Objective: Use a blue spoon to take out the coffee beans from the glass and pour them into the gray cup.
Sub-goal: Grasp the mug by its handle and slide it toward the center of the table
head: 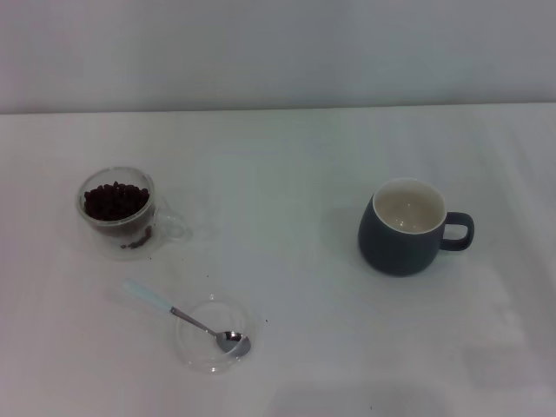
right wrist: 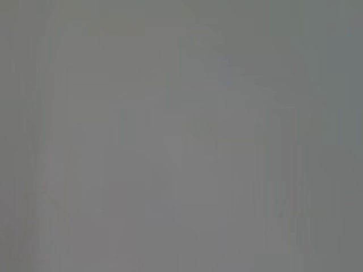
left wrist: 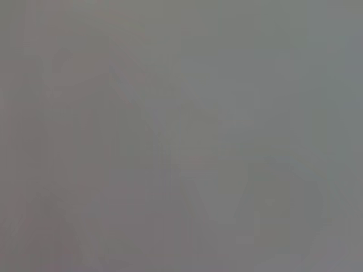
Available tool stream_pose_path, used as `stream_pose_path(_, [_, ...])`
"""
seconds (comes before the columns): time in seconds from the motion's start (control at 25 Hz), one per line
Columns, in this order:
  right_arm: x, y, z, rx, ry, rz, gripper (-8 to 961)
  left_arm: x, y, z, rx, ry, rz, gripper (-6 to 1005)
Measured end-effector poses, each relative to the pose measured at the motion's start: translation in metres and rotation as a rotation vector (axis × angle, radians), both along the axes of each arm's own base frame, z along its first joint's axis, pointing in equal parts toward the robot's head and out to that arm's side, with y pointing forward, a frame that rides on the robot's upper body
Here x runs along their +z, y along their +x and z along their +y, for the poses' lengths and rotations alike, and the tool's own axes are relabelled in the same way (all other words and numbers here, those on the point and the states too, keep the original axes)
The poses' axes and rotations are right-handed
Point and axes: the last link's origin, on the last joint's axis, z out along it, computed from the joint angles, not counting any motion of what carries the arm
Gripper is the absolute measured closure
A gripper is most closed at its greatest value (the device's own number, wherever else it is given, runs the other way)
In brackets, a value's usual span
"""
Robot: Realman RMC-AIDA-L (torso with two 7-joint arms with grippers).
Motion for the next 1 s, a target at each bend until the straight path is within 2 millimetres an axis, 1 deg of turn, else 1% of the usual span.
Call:
stream_pose_path(0.16, [0.0, 0.0, 0.001, 0.0, 0.0, 0.0, 113, -0.004, 0.003, 0.007, -0.008, -0.003, 0.008, 385])
stream_pose_path(0.44, [-0.001, -0.002, 0.007, 0.002, -0.008, 0.0, 112, -0.012, 0.008, 0.012, -0.021, -0.006, -0.013, 385])
stream_pose_path(0.64, [-0.005, -0.003, 0.007, 0.007, -0.035, -0.004, 112, -0.018, 0.012, 0.017, -0.032, -0.019, -0.01, 386])
stream_pose_path(0.76, [-0.012, -0.003, 0.004, 0.012, -0.078, -0.01, 113, -0.021, 0.014, 0.02, -0.041, -0.038, -0.008, 386])
stream_pose_path(1.0, [-0.036, -0.008, -0.004, 0.051, -0.229, -0.049, 121, -0.025, 0.015, 0.021, -0.05, -0.061, -0.018, 386])
